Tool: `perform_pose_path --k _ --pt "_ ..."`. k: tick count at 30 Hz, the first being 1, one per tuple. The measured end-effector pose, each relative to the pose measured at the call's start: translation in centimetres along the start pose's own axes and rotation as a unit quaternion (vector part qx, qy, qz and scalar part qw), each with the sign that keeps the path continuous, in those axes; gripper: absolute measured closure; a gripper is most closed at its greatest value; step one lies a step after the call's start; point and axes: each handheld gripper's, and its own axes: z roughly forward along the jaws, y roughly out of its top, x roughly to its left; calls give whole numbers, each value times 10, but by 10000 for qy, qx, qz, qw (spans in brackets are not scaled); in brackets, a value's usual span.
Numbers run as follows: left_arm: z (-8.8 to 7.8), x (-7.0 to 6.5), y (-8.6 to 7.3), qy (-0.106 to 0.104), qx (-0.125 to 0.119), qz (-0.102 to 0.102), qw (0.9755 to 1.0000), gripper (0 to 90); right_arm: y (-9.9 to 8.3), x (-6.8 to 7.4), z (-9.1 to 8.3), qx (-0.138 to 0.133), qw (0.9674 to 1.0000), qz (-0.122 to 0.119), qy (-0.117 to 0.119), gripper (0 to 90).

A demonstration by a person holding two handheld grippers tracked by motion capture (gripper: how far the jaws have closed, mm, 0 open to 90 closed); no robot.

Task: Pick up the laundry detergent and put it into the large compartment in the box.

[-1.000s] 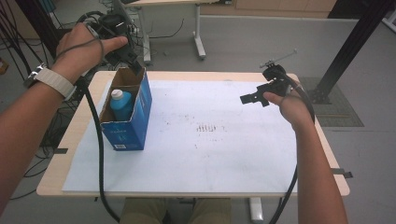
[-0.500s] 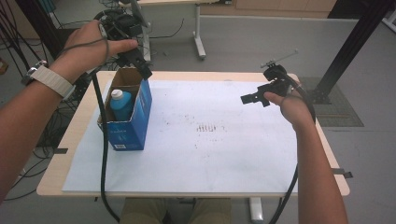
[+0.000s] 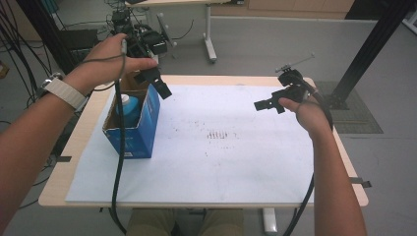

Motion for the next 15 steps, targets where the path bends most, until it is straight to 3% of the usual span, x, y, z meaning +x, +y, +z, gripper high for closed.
perform_pose_path --k 7,10,11,15 --pt "25 -16 17 -66 275 596 9978 103 -2 0 0 -4 10000 30 -3 85" --pt "30 -19 21 -93 308 712 9969 103 -2 0 -1 4 10000 44 -7 85" --pt "35 -23 26 -102 360 895 9953 103 -2 0 -1 -1 10000 44 -19 85" --pt "42 -28 30 -95 393 994 9942 103 -2 -1 -3 16 10000 -17 -23 85"
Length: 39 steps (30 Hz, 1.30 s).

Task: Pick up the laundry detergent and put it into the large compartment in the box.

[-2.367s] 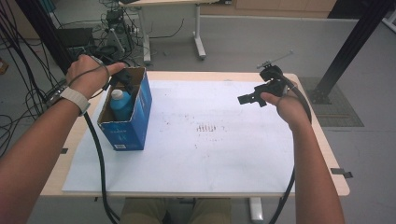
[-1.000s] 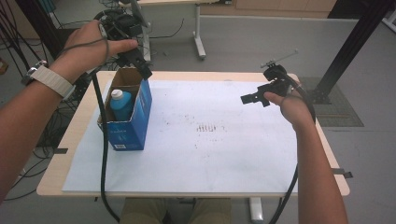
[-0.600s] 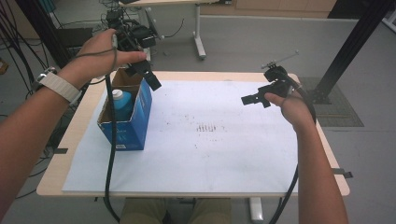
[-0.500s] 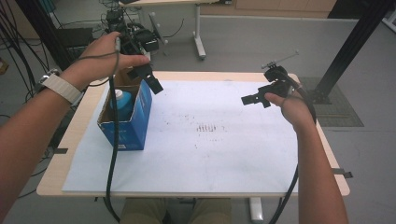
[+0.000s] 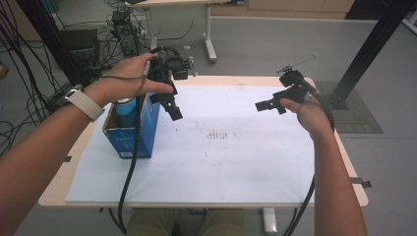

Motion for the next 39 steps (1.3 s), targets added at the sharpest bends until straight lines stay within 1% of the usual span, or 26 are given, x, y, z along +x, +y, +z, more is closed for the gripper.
perform_pose_path --k 1,2,5,6,7,9,17,21,30,31,33,35,36,37,38,39 --pt "4 -2 4 16 72 79 9999 103 0 0 0 0 10000 0 0 85" --pt "6 -3 7 11 114 143 9998 103 0 1 -1 18 10000 83 -11 85" --pt "14 -7 12 2 154 274 9995 103 -1 2 -1 16 10000 93 -19 85" --pt "14 -7 12 2 154 274 9995 103 -1 2 -1 16 10000 93 -19 85" --pt "16 -8 13 3 165 327 9993 103 -2 2 -1 20 10000 95 -18 85" --pt "19 -9 15 25 180 359 9992 103 -2 2 0 20 10000 94 -16 85" --pt "24 -9 18 31 203 397 9990 103 -2 2 1 24 10000 93 -11 85" --pt "27 -10 18 30 173 391 9991 102 -3 2 1 23 9999 104 -16 85" --pt "28 -10 12 43 33 384 9992 102 -2 4 1 -5 10000 85 -20 85" --pt "29 -10 10 40 -9 321 9995 102 -2 4 1 -9 10000 88 -19 85" --pt "29 -9 9 44 -18 341 9994 102 -2 5 1 -2 10000 80 -30 85" --pt "30 -10 8 51 -45 312 9995 102 -2 5 2 -4 10000 82 -28 85" --pt "30 -10 7 59 -39 328 9994 102 -2 4 2 -8 10000 29 -25 85" --pt "30 -9 7 55 -45 322 9995 102 -2 4 2 -6 10000 27 -24 85" --pt "30 -9 7 47 -54 303 9995 102 -3 4 2 -11 10000 26 -21 85" --pt "30 -9 7 54 -62 299 9995 102 -3 5 2 -2 10000 81 -23 85"
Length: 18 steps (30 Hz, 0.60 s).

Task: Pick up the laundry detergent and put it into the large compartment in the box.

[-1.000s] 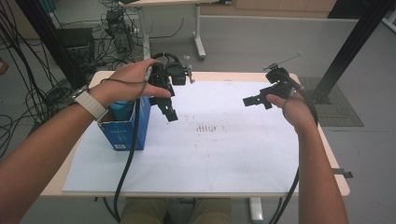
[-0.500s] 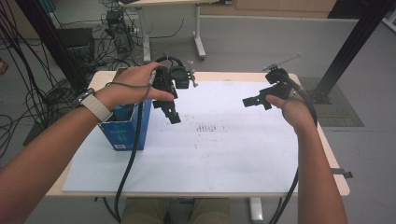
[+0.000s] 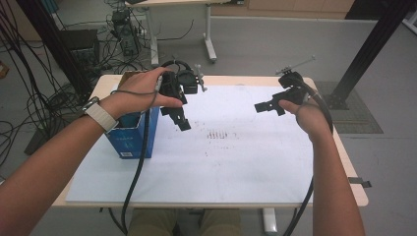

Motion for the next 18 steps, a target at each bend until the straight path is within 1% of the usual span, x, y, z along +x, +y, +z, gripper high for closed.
perform_pose_path --k 1,3,5,6,9,10,18 --pt "0 0 1 1 17 27 10000 102 -1 0 0 -6 10000 1 6 85" --pt "1 0 -1 2 -40 -6 10000 102 -1 -1 0 -8 10000 0 6 85" --pt "1 1 0 -5 -31 18 10000 102 -3 -2 0 -16 10000 19 10 85" --pt "2 1 0 -4 -51 -5 10000 102 -3 -2 0 -16 10000 19 10 85" --pt "2 2 1 11 -37 12 10000 102 -4 -3 1 -10 10000 52 5 85" --pt "3 2 0 6 -71 -14 10000 102 -5 -3 1 -4 10000 49 4 85" --pt "3 2 1 7 -61 -24 10000 101 -5 -4 -1 -12 10000 56 -10 85"
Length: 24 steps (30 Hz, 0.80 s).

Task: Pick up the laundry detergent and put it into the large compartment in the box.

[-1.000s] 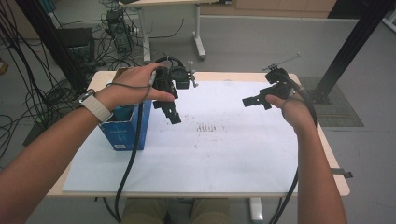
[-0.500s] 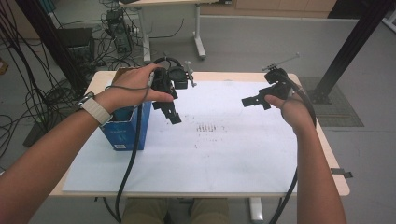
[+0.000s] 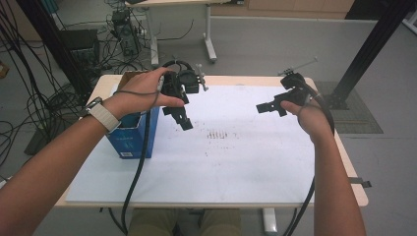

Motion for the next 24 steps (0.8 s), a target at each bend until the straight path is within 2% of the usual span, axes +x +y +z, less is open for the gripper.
perform_pose_path --k 24 --pt "1 1 -3 20 -57 -50 10000 102 -3 -1 3 0 10000 11 18 85"
